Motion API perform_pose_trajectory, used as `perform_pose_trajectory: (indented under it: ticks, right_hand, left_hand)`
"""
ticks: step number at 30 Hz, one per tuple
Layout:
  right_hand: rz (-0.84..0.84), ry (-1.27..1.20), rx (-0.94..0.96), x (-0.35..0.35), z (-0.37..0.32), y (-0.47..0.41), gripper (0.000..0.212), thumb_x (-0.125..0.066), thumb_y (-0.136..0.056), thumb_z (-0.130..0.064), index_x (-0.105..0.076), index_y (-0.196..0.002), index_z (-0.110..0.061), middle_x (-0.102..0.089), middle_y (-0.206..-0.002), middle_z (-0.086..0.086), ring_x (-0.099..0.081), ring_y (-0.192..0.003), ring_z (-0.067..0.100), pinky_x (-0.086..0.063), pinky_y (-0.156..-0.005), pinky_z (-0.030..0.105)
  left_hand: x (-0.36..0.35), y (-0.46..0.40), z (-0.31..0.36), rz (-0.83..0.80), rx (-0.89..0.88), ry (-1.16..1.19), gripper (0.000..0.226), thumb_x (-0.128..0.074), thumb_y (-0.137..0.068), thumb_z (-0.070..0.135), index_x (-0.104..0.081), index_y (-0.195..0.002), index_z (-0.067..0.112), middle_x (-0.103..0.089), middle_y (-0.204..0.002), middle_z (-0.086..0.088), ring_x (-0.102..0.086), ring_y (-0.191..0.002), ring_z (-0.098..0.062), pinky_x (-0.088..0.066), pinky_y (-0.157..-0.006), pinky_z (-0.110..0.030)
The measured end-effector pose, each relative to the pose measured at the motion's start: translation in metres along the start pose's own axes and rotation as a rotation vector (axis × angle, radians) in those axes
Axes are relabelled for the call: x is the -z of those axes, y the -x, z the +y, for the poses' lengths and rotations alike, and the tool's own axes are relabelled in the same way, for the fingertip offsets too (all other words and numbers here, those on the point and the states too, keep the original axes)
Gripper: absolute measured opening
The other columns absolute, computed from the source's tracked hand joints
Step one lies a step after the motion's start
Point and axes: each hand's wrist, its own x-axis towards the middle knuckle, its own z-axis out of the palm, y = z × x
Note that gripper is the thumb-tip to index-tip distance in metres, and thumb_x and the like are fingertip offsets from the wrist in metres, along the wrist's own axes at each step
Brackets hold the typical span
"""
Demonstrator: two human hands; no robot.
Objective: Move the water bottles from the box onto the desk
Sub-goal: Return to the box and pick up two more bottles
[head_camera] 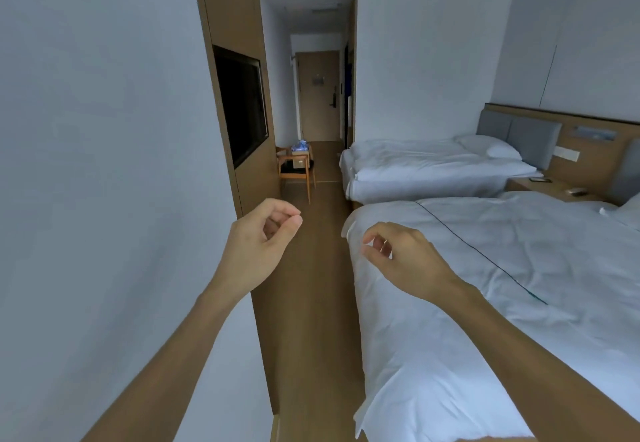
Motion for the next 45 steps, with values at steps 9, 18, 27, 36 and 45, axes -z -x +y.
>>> perform_pose_trajectory:
  ticks: [9,18,27,36,45]
  right_hand:
    - [-0.021,-0.045,0.045,-0.068,0.097,-0.172,0.012,-0.053,-0.094,-0.042,-0.061,-0.098,-0.034,-0.061,-0.09,-0.014,-0.058,-0.08,0.004,-0.054,-0.072,0.029]
    - [-0.06,-0.105,0.105,-0.111,0.173,-0.377,0.01,-0.056,-0.095,-0.038,-0.061,-0.099,-0.03,-0.061,-0.086,-0.014,-0.061,-0.076,0.002,-0.053,-0.068,0.022]
    - [-0.089,-0.104,0.138,-0.192,0.238,-0.551,0.009,-0.054,-0.093,-0.043,-0.059,-0.096,-0.036,-0.061,-0.09,-0.016,-0.059,-0.082,0.002,-0.056,-0.075,0.034]
    - [-0.054,-0.106,0.095,-0.263,0.291,-0.743,0.009,-0.055,-0.094,-0.042,-0.06,-0.097,-0.035,-0.061,-0.091,-0.016,-0.058,-0.081,-0.001,-0.055,-0.074,0.028]
    - [-0.038,-0.103,0.028,-0.307,0.369,-0.907,0.008,-0.056,-0.094,-0.039,-0.061,-0.096,-0.033,-0.06,-0.093,-0.015,-0.058,-0.081,0.002,-0.051,-0.073,0.025]
  left_hand:
    - [-0.075,-0.152,-0.093,0.007,-0.016,-0.041,0.01,-0.059,-0.093,0.033,-0.064,-0.102,0.031,-0.062,-0.089,0.019,-0.055,-0.086,0.003,-0.042,-0.065,-0.004]
    - [-0.129,-0.324,-0.176,0.041,0.009,-0.051,0.007,-0.06,-0.093,0.03,-0.065,-0.098,0.03,-0.062,-0.085,0.016,-0.055,-0.077,0.0,-0.041,-0.063,-0.008]
    - [-0.175,-0.47,-0.3,0.063,0.041,-0.053,0.007,-0.061,-0.093,0.03,-0.066,-0.097,0.03,-0.06,-0.079,0.023,-0.054,-0.073,0.001,-0.041,-0.064,-0.009]
    - [-0.219,-0.659,-0.425,0.022,0.056,-0.07,0.008,-0.06,-0.092,0.035,-0.065,-0.098,0.033,-0.063,-0.086,0.016,-0.056,-0.079,0.0,-0.043,-0.064,-0.011]
    - [-0.283,-0.821,-0.514,-0.003,0.01,-0.018,0.006,-0.061,-0.093,0.027,-0.066,-0.096,0.028,-0.063,-0.084,0.012,-0.055,-0.077,0.0,-0.043,-0.065,-0.011]
